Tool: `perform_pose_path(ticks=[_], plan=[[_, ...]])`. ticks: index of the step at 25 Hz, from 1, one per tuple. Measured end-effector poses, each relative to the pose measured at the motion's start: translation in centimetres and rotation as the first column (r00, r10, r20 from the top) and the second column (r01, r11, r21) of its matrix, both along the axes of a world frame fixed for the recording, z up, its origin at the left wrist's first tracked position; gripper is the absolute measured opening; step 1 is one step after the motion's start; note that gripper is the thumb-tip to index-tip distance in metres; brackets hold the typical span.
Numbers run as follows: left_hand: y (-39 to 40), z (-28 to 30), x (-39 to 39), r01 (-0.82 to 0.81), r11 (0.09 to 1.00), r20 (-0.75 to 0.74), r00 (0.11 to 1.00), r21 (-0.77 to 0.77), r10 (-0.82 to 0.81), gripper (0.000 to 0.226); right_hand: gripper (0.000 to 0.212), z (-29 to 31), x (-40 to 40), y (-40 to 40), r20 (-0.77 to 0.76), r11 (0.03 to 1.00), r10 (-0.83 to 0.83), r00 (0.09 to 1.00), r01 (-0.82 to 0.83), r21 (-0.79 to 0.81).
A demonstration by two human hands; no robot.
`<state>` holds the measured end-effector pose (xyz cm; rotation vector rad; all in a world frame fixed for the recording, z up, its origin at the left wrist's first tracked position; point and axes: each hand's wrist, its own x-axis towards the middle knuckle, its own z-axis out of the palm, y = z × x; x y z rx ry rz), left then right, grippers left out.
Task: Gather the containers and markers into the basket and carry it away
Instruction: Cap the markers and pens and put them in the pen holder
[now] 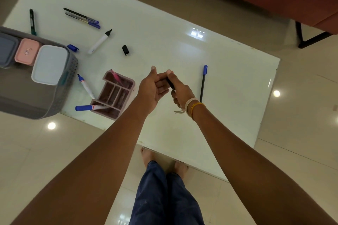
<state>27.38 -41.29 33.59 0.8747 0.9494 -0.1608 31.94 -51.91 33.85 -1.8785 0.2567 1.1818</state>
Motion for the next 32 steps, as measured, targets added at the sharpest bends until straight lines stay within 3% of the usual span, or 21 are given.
perform_pose_path(ticks=[2, 4, 6, 10, 13, 16, 18, 21, 24, 27, 30, 32], plan=[[0.2, 0.3, -0.6, 0.021, 1.000, -0.055, 0.998, -0.016, -0.021, 0.063, 0.061, 0.3, 0.2, -0.1, -0.211, 0.988, -0.101, 0.972, 0.122, 0.089], [0.4, 0.6, -1.7, 0.089, 0.992, -0.140, 0.987, 0.094, -0.075, 0.061, 0.062, 0.5, -0.2, 0.0, -0.316, 0.970, -0.179, 0.932, 0.221, 0.103], [0.8, 0.9, -3.5, 0.129, 0.978, -0.226, 0.970, 0.167, -0.090, 0.048, 0.064, 0.7, -0.9, 0.5, -0.318, 0.953, -0.234, 0.919, 0.281, 0.111], [2.6, 1.3, -8.7, 0.180, 0.983, -0.294, 0.942, 0.038, -0.162, 0.035, 0.063, 1.3, -2.8, 2.1, -0.296, 0.920, -0.283, 0.912, 0.346, 0.185], [4.4, 1.0, -12.0, 0.124, 0.990, -0.438, 0.895, 0.061, -0.086, 0.029, 0.043, 1.7, -4.3, 4.7, -0.151, 0.939, -0.241, 0.959, 0.270, 0.213], [6.0, 0.3, -14.2, 0.027, 0.981, -0.532, 0.843, 0.190, 0.080, 0.015, 0.030, 1.7, -6.1, 7.3, 0.256, 0.971, -0.076, 0.964, 0.012, 0.241], [6.9, -0.2, -15.0, -0.048, 0.973, -0.502, 0.850, 0.227, 0.159, 0.014, 0.023, 1.6, -7.4, 8.6, 0.429, 0.963, -0.050, 0.902, -0.070, 0.259], [7.6, -0.5, -15.3, -0.122, 0.971, -0.458, 0.865, 0.204, 0.205, 0.018, 0.015, 1.2, -8.7, 10.0, 0.539, 0.942, -0.013, 0.842, -0.170, 0.289], [8.2, -0.7, -15.4, -0.182, 0.964, -0.422, 0.872, 0.194, 0.250, 0.018, 0.030, 0.7, -9.5, 11.0, 0.643, 0.908, 0.134, 0.754, -0.353, 0.225], [8.6, -0.9, -15.6, -0.165, 0.963, -0.421, 0.874, 0.212, 0.242, 0.020, 0.027, -0.1, -9.8, 11.2, 0.712, 0.830, 0.365, 0.600, -0.556, 0.043], [9.3, -0.8, -15.9, -0.169, 0.970, -0.401, 0.888, 0.172, 0.226, 0.027, 0.020, -1.1, -9.8, 11.2, 0.700, 0.644, 0.637, 0.323, -0.721, -0.254], [10.0, -0.8, -16.0, -0.158, 0.976, -0.398, 0.894, 0.150, 0.206, 0.033, 0.025, -1.6, -9.8, 11.2, 0.659, 0.577, 0.704, 0.263, -0.753, -0.316]])
